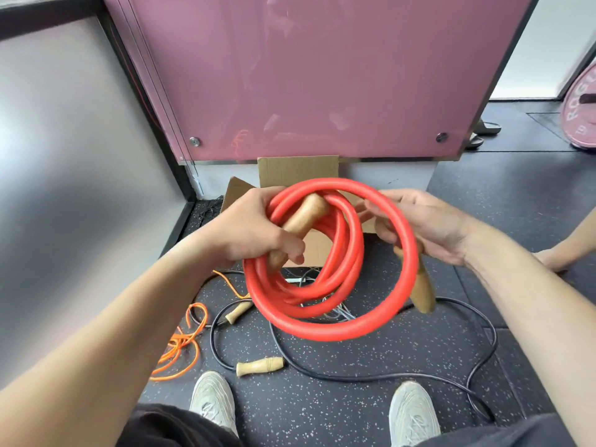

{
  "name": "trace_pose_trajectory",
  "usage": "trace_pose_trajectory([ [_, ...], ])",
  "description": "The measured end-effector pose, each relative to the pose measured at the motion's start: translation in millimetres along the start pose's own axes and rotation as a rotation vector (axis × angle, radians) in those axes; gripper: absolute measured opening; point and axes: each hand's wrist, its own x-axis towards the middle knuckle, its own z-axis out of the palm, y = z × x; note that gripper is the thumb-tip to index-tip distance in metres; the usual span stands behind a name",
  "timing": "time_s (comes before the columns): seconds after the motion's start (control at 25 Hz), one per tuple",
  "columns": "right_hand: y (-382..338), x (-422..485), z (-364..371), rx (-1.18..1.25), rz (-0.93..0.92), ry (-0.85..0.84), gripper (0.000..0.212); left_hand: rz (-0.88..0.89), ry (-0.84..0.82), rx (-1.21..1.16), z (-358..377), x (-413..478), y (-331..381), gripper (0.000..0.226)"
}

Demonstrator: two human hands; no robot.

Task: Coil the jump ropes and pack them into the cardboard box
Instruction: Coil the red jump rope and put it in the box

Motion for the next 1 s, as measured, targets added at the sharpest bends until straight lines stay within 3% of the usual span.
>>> trace_pose_trajectory([
  [0.04, 7, 3, 0, -0.137, 0.036, 0.004, 0.018, 0.009, -0.004, -0.039, -2, 0, -1, 0.071],
  [0.12, 24, 11, 0, -0.465, 0.145, 0.020, 0.043, 0.025, -0.012, -0.066, -5, 1, -3, 0.072],
  [0.24, 45, 25, 11, -0.634, 0.284, 0.172, 0.074, 0.052, -0.052, -0.003, 1, -2, 0, 0.071],
  [0.32, 55, 38, 14, -0.385, 0.418, 0.346, 0.081, 0.077, -0.098, 0.015, 7, -5, 4, 0.068],
  [0.36, 57, 45, 15, -0.210, 0.436, 0.330, 0.085, 0.094, -0.123, 0.013, 10, -6, 6, 0.064],
  [0.44, 60, 55, 15, 0.061, 0.384, 0.256, 0.090, 0.128, -0.141, 0.040, 14, -8, 8, 0.056],
  [0.56, 51, 55, 17, 0.367, 0.258, 0.307, 0.082, 0.162, -0.105, 0.073, 14, -6, 8, 0.055],
  [0.64, 51, 57, 17, 0.462, 0.284, 0.271, 0.092, 0.215, -0.102, 0.070, 13, -6, 8, 0.060],
  [0.72, 51, 58, 22, 0.517, 0.315, 0.117, 0.100, 0.275, -0.122, 0.078, 12, -6, 8, 0.066],
  [0.84, 48, 58, 26, 0.589, 0.312, -0.061, 0.068, 0.307, -0.141, 0.065, 5, -5, 2, 0.080],
  [0.96, 53, 56, 35, 0.641, 0.360, -0.136, 0.066, 0.284, -0.089, -0.057, -2, -5, -9, 0.090],
  [1.0, 49, 55, 42, 0.680, 0.337, -0.167, 0.055, 0.278, -0.046, -0.117, -3, -6, -10, 0.088],
])
